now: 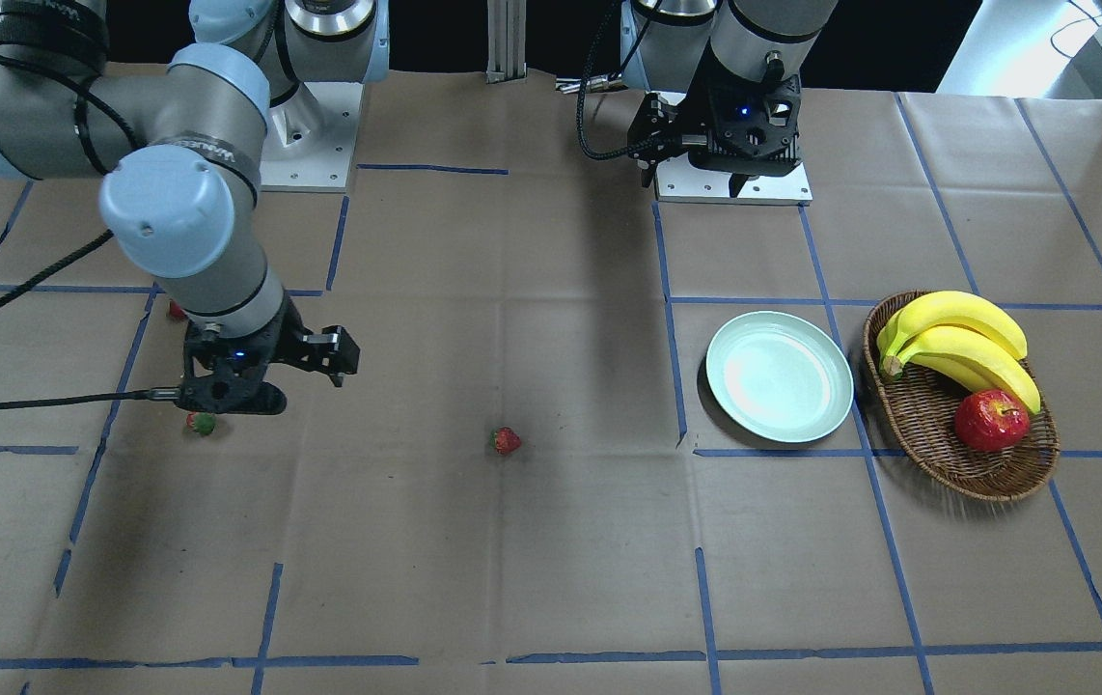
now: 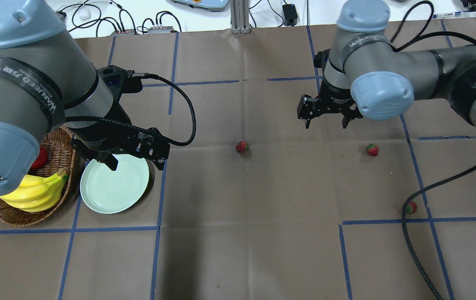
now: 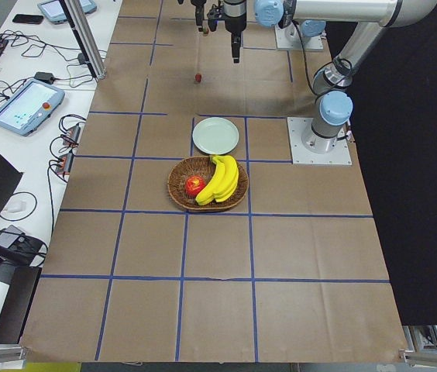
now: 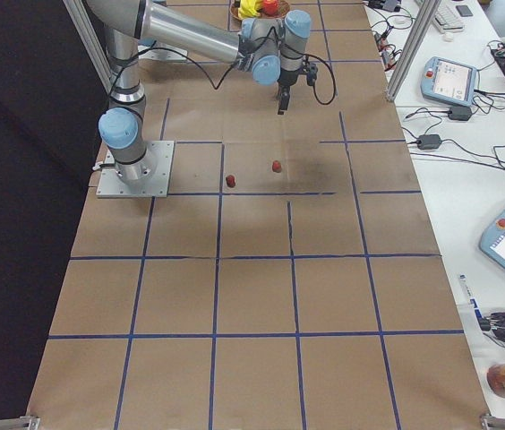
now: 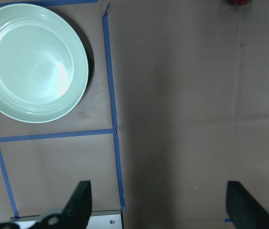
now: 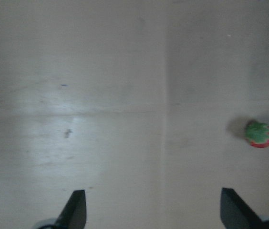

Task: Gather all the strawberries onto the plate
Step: 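Move the right gripper to another strawberry while the left gripper reaches the center strawberry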

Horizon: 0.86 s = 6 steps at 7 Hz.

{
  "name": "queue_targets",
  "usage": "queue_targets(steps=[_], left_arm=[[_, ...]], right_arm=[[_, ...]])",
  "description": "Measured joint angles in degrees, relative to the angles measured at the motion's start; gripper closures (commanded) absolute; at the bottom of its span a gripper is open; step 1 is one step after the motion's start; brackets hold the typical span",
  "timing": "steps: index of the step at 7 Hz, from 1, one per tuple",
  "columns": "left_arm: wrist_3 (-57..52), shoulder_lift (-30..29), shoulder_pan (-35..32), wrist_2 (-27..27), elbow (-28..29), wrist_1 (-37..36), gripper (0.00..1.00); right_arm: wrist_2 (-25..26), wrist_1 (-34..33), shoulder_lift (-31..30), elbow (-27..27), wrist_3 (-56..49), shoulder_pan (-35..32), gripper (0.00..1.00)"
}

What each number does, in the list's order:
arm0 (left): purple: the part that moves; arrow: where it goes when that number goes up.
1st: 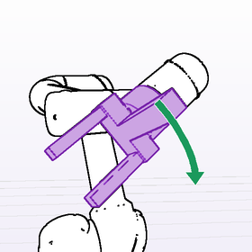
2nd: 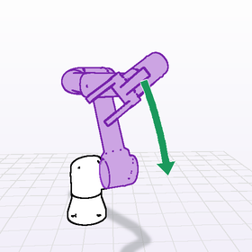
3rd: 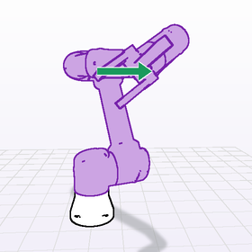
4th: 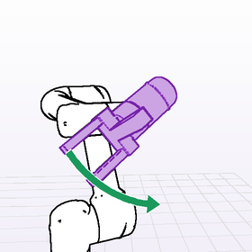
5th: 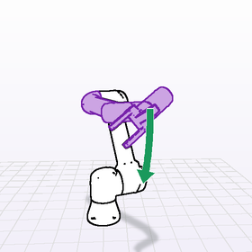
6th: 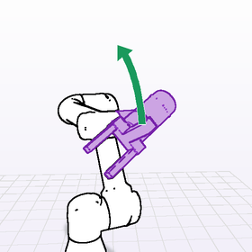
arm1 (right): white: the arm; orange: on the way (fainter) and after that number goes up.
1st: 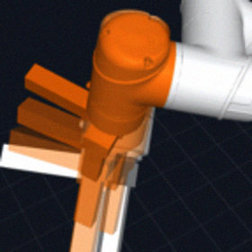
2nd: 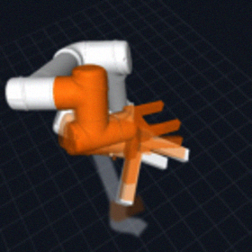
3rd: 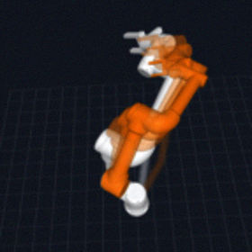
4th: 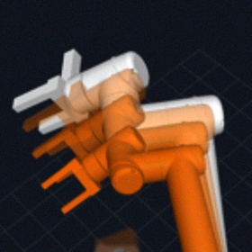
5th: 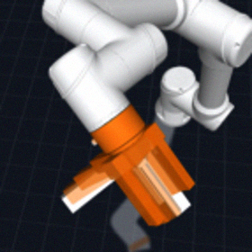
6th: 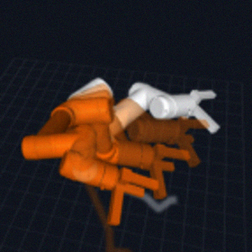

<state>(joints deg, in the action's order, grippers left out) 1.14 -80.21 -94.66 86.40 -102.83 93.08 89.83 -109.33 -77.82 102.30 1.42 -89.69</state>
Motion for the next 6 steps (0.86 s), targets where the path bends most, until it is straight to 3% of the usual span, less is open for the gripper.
queue_targets(steps=[2,3,6], left_arm=[[0.0,0.0,0.0,0.0,0.0,0.0,0.00],[0.0,0.0,0.0,0.0,0.0,0.0,0.00],[0.7,-2.3,-0.2,-0.6,-1.1,-3.7,0.00]], right_arm=[[1.9,-2.9,-2.1,4.9,-12.0,10.8,0.00],[2.2,-7.5,-1.8,7.5,-16.1,13.9,0.00],[1.8,-20.9,3.3,12.6,-18.3,15.3,0.00]])
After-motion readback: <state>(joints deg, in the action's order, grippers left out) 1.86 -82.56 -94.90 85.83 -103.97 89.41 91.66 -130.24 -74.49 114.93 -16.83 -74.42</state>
